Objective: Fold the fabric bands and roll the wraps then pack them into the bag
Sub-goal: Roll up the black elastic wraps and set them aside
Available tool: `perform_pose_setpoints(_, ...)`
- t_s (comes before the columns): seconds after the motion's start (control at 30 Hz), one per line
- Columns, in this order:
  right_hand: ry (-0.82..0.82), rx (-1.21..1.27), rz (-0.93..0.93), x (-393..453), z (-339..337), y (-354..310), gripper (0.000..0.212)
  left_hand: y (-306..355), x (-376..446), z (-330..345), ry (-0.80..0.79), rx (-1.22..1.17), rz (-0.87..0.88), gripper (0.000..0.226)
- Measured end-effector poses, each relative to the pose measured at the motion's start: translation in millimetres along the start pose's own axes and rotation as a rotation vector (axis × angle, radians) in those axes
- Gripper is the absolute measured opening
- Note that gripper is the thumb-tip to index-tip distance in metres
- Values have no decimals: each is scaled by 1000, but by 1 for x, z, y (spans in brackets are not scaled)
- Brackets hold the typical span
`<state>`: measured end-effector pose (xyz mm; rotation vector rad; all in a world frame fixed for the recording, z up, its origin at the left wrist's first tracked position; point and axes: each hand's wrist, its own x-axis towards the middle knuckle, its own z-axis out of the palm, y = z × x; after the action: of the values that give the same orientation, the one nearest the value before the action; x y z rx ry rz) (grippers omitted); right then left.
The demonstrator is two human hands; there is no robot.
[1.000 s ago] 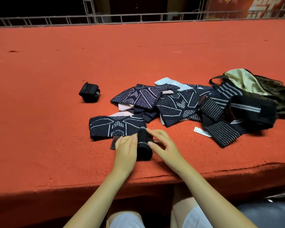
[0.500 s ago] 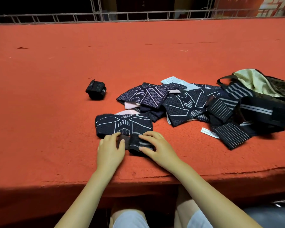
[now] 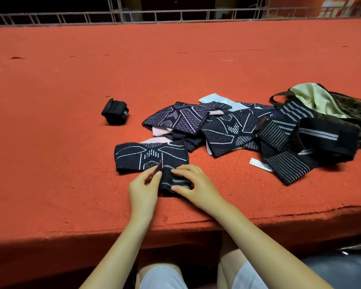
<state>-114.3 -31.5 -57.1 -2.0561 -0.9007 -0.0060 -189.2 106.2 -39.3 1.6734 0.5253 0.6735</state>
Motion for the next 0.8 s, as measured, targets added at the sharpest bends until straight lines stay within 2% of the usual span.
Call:
perform_pose_setpoints(0.1, -3, 14, 0, 0, 0, 0, 46, -1, -4, 0, -24, 86, 112, 25)
perform_pose_setpoints(0.23, 0, 14, 7, 0, -1, 2, 46, -4, -3, 2, -69, 207, 219, 16)
perform_pose_setpoints(0.33, 19, -5, 14, -1, -1, 3, 40, -5, -4, 3, -80, 255, 262, 22)
perform_pose_setpoints(0.5, 51, -38, 54, -3, -1, 1, 32, -9, 6, 3, -129, 285, 203, 12)
perform_pose_setpoints(0.67, 146, 44, 218, -2, -4, -3, 48, -8, 13, 3, -243, 401, 32, 43)
perform_pose_setpoints(0.73, 134, 72, 270, -1, -7, -5, 51, -9, 12, 3, -291, 511, 53, 47)
perform_pose_setpoints(0.8, 113, 91, 282, -1, -9, -6, 53, -8, 6, 1, -310, 502, 92, 47)
